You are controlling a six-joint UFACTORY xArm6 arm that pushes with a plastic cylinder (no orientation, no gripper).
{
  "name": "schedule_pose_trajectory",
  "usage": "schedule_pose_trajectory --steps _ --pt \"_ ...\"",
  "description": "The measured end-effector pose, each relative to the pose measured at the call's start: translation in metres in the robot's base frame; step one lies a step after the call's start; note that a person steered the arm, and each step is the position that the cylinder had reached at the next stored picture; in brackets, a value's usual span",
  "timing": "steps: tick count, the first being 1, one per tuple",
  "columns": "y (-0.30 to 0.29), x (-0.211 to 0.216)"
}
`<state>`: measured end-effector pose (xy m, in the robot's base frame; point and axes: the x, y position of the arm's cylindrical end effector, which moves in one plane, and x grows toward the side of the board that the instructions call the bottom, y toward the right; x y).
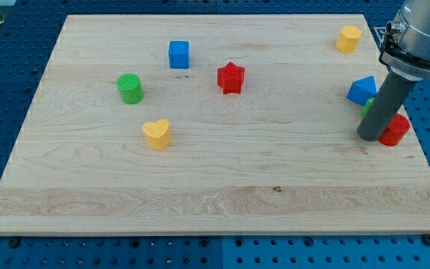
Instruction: Slightly touch the green circle
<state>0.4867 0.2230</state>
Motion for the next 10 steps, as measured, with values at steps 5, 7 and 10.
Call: schedule_pose_trajectory --steps 5,7,10 --pt "-0.052 0.028" --pt "-0.086 0.008" --pt "-0.127 -0.011"
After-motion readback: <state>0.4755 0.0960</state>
